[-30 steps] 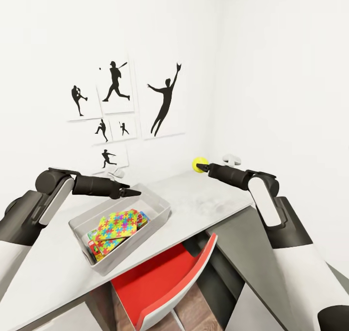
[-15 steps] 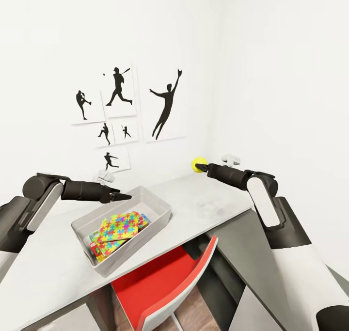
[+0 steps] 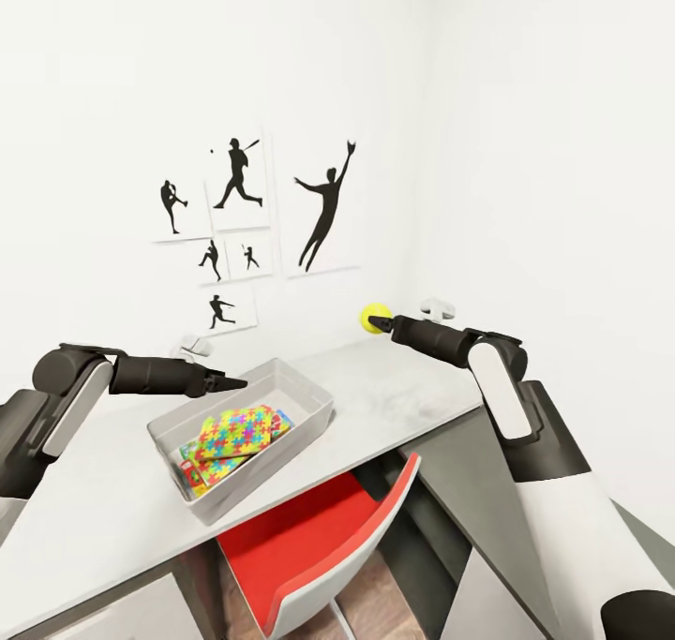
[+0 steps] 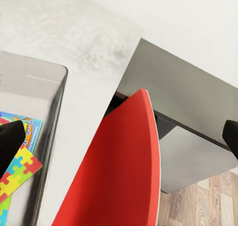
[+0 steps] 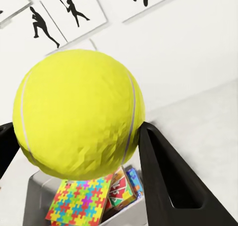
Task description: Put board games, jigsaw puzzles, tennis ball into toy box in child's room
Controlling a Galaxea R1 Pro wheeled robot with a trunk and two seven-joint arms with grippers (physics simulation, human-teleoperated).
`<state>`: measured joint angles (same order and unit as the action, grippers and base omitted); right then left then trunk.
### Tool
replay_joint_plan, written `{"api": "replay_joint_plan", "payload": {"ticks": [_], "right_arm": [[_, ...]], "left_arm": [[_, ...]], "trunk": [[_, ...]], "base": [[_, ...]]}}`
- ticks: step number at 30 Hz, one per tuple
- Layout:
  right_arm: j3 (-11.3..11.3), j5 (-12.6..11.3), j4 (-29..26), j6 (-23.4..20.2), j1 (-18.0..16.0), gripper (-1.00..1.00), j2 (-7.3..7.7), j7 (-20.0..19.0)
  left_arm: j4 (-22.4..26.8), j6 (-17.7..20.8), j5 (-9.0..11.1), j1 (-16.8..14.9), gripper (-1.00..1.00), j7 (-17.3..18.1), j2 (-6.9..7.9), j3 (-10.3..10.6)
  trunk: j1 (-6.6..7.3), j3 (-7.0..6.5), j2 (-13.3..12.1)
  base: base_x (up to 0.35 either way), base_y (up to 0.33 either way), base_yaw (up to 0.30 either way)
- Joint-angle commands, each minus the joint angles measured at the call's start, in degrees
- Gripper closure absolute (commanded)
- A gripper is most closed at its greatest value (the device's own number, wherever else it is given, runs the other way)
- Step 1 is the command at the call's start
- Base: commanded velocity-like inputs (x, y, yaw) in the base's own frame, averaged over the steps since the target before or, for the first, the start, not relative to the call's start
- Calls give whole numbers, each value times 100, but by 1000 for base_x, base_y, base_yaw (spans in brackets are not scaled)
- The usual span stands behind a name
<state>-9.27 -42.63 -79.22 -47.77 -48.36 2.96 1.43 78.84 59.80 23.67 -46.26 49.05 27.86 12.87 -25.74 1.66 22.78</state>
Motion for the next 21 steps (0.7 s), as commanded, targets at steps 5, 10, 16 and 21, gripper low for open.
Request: {"api": "replay_joint_plan", "payload": {"ticks": [5,10,16,21], "right_arm": [[-15,-27,-5,-20,-6,100,-11,40],[-22,-26,-5,-22,-6,100,-14,41],[-22,-26,-6,-22,-6,100,-15,26],[-29,-29,-4,-22,-6,100,-15,24]], "left_arm": [[0,20,0,-6,-100,17,1,5],[0,20,5,-6,-100,17,0,5],[0,20,4,-6,-100,17,0,5],[0,20,-1,-6,-100,17,0,5]], "trunk": [[-4,-13,14],[-4,-46,14],[-4,-88,14],[-4,-122,14]], "base": [[-83,-39,149],[-66,-113,193],[-9,-19,199],[-1,48,199]]}}
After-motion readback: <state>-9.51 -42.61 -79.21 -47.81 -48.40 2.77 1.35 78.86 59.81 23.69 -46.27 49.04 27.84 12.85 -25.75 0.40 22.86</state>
